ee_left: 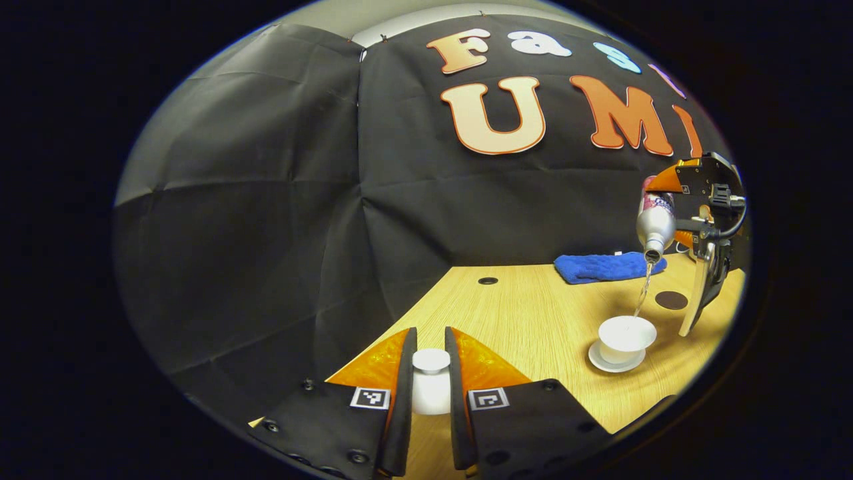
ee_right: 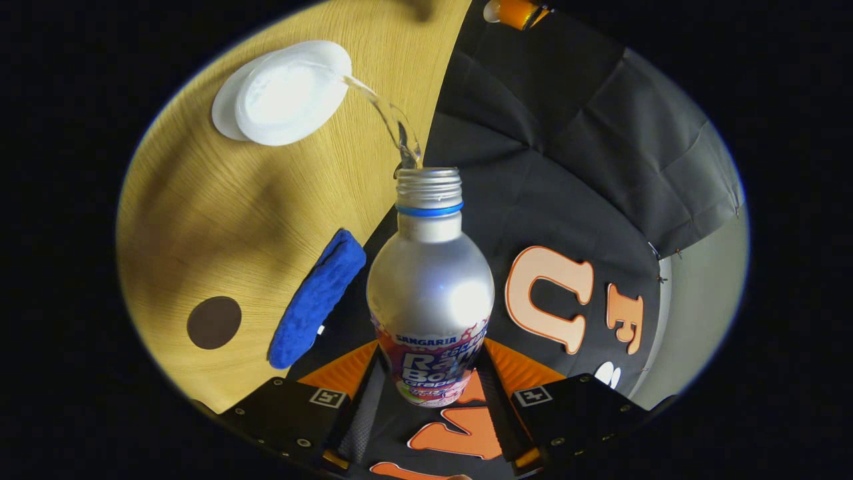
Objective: Open the teacup lid with one hand, grasp the water bottle and pour water into the teacup with the other hand; after pouring, place the water bottle on the coaster and then close the teacup lid.
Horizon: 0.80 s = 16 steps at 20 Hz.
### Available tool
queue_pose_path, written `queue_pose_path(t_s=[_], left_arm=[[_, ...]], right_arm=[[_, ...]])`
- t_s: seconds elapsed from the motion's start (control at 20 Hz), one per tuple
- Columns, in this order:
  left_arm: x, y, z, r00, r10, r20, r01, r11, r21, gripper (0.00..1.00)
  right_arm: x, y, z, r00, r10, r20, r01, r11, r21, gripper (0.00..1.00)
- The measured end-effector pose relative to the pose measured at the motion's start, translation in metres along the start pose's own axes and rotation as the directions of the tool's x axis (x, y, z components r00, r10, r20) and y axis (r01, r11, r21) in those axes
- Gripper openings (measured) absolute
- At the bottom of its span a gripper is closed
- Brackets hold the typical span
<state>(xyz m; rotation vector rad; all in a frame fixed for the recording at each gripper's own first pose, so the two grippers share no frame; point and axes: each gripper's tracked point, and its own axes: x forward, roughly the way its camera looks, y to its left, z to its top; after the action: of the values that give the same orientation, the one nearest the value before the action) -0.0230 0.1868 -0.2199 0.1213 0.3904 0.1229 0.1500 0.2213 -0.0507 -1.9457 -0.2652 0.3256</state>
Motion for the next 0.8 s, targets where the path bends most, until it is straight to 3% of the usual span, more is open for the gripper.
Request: queue_pose_path(t_s=[0.35,0.45,0.5,0.8], left_arm=[[-0.001,0.0,-0.001,1.0,-0.001,-0.002,0.001,1.0,-0.008,0.29],[-0.001,0.0,-0.001,1.0,0.0,-0.003,0.0,1.0,-0.008,0.29],[0.0,0.001,-0.001,1.0,0.003,-0.004,-0.003,1.0,-0.009,0.29],[-0.001,0.001,-0.004,1.0,0.002,-0.013,-0.002,1.0,-0.016,0.29]], right_arm=[[0.004,-0.011,0.009,0.998,-0.054,0.021,0.055,0.996,-0.072,0.76],[0.006,-0.01,0.013,0.998,-0.053,0.029,0.055,0.996,-0.077,0.72],[0.006,-0.007,0.015,0.998,-0.047,0.034,0.049,0.996,-0.079,0.76],[0.005,0.01,0.032,0.998,-0.034,0.057,0.041,0.993,-0.114,0.76]])
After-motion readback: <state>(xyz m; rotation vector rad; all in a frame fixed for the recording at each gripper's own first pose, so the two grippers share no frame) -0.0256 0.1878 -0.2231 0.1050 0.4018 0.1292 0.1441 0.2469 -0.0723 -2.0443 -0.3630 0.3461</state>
